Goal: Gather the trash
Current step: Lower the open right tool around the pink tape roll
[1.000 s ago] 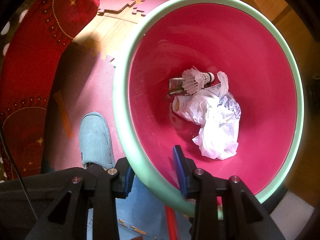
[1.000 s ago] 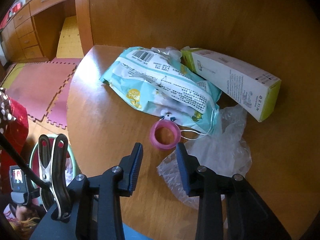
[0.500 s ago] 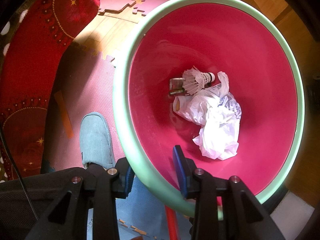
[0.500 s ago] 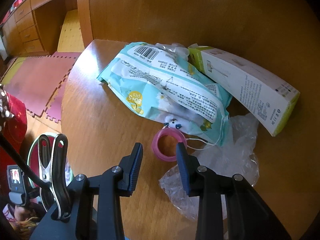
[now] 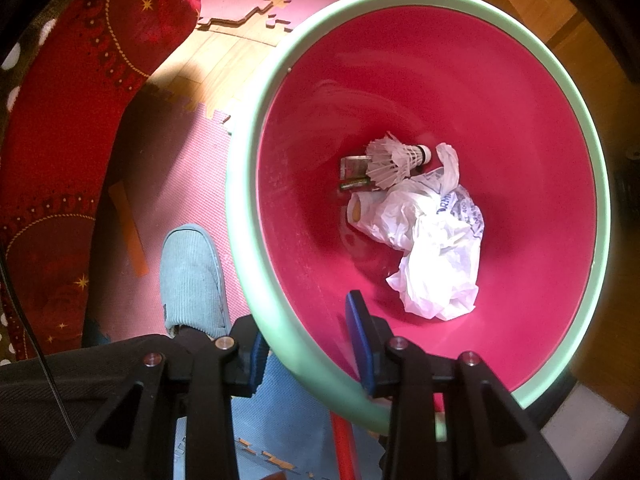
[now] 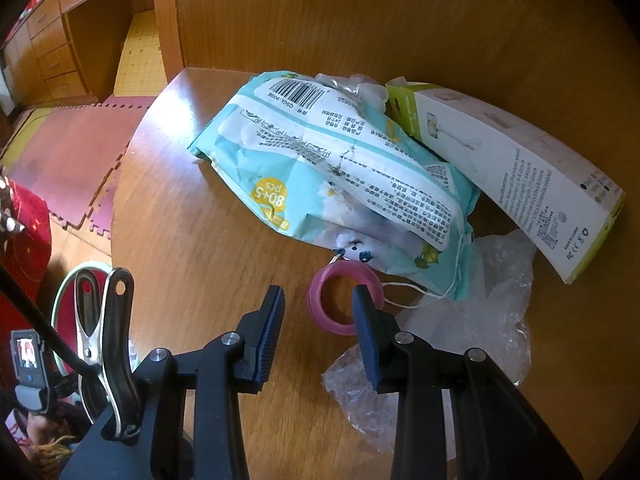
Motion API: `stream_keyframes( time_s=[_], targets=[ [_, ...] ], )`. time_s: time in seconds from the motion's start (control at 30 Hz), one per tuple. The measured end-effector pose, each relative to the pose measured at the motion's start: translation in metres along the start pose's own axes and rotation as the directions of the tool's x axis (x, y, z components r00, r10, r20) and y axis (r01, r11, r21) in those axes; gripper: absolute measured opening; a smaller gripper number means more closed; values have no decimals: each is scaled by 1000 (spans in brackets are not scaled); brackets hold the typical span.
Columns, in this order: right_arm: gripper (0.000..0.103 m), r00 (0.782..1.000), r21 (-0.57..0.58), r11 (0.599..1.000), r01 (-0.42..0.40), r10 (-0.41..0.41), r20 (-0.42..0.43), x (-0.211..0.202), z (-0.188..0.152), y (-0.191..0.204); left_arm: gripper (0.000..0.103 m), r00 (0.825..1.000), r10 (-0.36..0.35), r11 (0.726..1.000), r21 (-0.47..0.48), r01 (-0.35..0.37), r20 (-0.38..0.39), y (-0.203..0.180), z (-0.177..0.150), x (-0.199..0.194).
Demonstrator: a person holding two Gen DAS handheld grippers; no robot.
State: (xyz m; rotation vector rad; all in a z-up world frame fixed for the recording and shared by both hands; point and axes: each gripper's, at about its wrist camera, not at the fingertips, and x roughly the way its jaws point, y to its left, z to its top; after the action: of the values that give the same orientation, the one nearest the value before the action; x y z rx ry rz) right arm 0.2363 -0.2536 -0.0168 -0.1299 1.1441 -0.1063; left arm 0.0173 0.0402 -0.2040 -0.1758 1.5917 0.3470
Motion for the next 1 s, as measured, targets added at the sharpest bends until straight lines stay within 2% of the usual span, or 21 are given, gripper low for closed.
stream_keyframes(
  time_s=[0.73,1.0],
  targets=[
    [35,999,-16,1000,8,-9,-36,25,13,2,36,1000,3,1000,-1,-3,-1,-1,0,0],
    [21,994,68,993,-94,98,-56,33,18,-11,36,1000,0,1000,-1,0,0,-1,0,0]
  ],
)
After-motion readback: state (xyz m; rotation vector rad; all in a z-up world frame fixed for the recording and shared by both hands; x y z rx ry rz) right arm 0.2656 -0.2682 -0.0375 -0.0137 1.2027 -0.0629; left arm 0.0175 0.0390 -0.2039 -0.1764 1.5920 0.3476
